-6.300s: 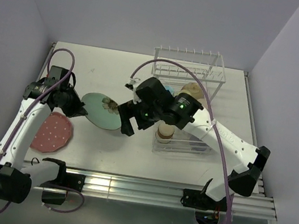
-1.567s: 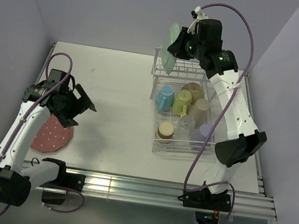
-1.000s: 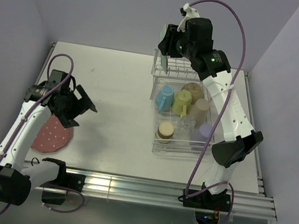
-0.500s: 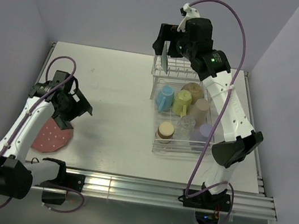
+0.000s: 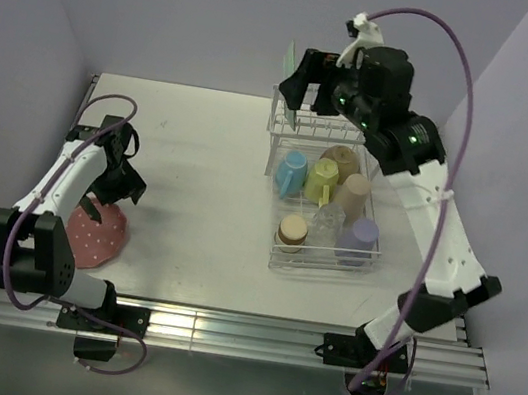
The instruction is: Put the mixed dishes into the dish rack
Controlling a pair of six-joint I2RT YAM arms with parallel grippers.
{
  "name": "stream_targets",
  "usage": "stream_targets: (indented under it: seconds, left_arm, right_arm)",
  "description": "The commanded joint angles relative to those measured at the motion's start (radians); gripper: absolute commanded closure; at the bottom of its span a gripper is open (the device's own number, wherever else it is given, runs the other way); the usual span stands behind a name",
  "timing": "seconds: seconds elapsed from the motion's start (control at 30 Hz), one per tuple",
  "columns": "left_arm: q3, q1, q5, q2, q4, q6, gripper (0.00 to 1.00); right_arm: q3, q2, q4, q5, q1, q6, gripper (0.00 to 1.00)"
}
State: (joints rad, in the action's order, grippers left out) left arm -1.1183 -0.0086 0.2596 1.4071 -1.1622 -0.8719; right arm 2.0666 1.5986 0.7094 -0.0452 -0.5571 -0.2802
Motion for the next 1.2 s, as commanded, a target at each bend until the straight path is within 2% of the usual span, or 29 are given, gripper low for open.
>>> stream_targets:
  seconds: [0.0,0.23,0.47,0.57,0.6,0.67,0.7,0.73,0.77,0.83,1.0,1.17]
  left_arm:
    - [-0.049,0.033,0.113,0.032,-0.021,0.066,0.01]
    - [-0.048,0.045,0.112,0.211,0.041,0.114,0.01]
    - [-0.08,0.047,0.161,0.412,0.09,0.143,0.02]
    - [-0.074,0.047,0.179,0.473,0.111,0.149,0.1]
    - [-0.069,0.047,0.175,0.481,0.12,0.152,0.19]
    - [-0.054,0.047,0.164,0.498,0.144,0.151,0.3]
    - [-0.048,0.047,0.164,0.5,0.151,0.152,0.43]
    - [-0.041,0.047,0.167,0.5,0.171,0.154,0.5]
    - [-0.032,0.047,0.168,0.509,0.177,0.157,0.69]
    - [-0.038,0.045,0.17,0.539,0.183,0.162,0.98]
    - [-0.104,0.047,0.069,0.508,0.165,0.166,1.0]
    - [-0.287,0.045,-0.091,0.36,0.096,0.18,1.0]
  right_arm:
    - [-0.043,-0.172,-0.061,-0.009,-0.026,-0.047,0.0]
    - [-0.086,-0.327,-0.01,0.019,-0.099,-0.054,0.0]
    - [-0.143,-0.431,0.041,0.068,-0.112,-0.039,0.0]
    - [-0.154,-0.457,0.067,0.097,-0.11,-0.019,0.0]
    - [-0.161,-0.472,0.068,0.114,-0.112,-0.016,0.0]
    - [-0.177,-0.483,0.068,0.126,-0.11,-0.011,0.0]
    - [-0.177,-0.491,0.074,0.131,-0.112,-0.011,0.0]
    - [-0.177,-0.493,0.078,0.134,-0.112,-0.014,0.0]
    - [-0.175,-0.493,0.079,0.134,-0.11,-0.017,0.0]
    - [-0.172,-0.497,0.082,0.133,-0.112,-0.022,0.0]
    - [-0.125,-0.471,0.11,0.113,-0.127,-0.034,0.0]
    - [-0.1,-0.431,0.133,0.133,-0.196,-0.042,0.0]
